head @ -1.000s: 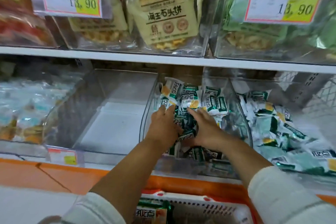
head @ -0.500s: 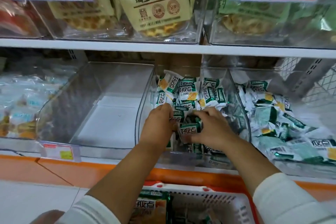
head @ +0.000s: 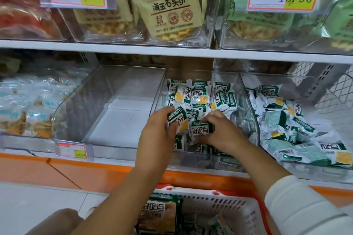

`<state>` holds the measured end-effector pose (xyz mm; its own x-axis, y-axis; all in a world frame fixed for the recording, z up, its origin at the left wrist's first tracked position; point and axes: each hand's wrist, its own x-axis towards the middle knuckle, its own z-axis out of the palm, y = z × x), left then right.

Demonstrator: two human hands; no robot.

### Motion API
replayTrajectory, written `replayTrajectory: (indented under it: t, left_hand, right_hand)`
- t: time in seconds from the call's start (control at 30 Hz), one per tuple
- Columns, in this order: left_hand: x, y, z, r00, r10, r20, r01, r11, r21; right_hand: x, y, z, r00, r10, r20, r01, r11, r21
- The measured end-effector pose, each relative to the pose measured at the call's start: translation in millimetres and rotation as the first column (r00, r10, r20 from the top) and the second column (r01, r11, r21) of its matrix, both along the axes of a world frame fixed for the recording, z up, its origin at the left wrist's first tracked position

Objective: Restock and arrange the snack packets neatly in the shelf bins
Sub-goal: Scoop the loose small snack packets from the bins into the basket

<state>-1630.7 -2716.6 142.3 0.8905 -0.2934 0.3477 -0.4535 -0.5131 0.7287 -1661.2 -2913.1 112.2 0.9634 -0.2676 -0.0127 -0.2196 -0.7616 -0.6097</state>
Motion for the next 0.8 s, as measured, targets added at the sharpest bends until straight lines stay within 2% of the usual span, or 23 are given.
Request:
replayTrajectory:
  t: [0.17,0.23,0.33,0.43,0.6,0.7,0.73,0.8]
  left_hand:
    - [-11.0,14.0,3.2,0.989,0.003,-0.147,-0.030,0.983,-0.184]
    - [-13.1,19.3,0.9,0.976,0.006,-0.217,-0.058,0.971,-0.232]
    - [-14.1,28.3,-3.0,0.960,0.020,-0.280,-0.093,0.964,-0.249]
    - [-16.5,35.6,-7.4,0.935,0.004,-0.353,-0.114,0.950,-0.291]
    - [-34.4,47.7,-16.8,0.897,-0.088,-0.433,-0.099,0.915,-0.391]
    - [-54.4,56.6,-30.8,0.878,-0.131,-0.461,-0.066,0.919,-0.388]
    - [-64.1,58.8,-38.3,0.870,-0.131,-0.475,-0.049,0.936,-0.349]
    - [-80.3,57.9,-60.0,0.848,-0.127,-0.515,-0.010,0.967,-0.254]
  right_hand:
    - [3.4,2.7,0.8,0.988,0.034,-0.150,-0.014,0.991,0.137]
    - [2.8,5.6,2.4,0.986,0.072,-0.152,-0.038,0.975,0.220]
    - [0.2,7.3,5.6,0.995,0.067,-0.069,-0.048,0.969,0.243]
    - [-6.9,8.4,9.4,0.999,-0.017,0.030,0.010,0.974,0.228]
    - [-40.0,27.4,40.7,0.954,-0.176,0.244,0.092,0.943,0.321]
    - [-90.4,49.4,58.5,0.926,-0.197,0.322,-0.006,0.846,0.534]
    - [-112.1,56.2,54.8,0.932,-0.194,0.305,-0.032,0.796,0.605]
    - [-150.6,66.7,28.4,0.967,-0.192,0.167,0.014,0.696,0.718]
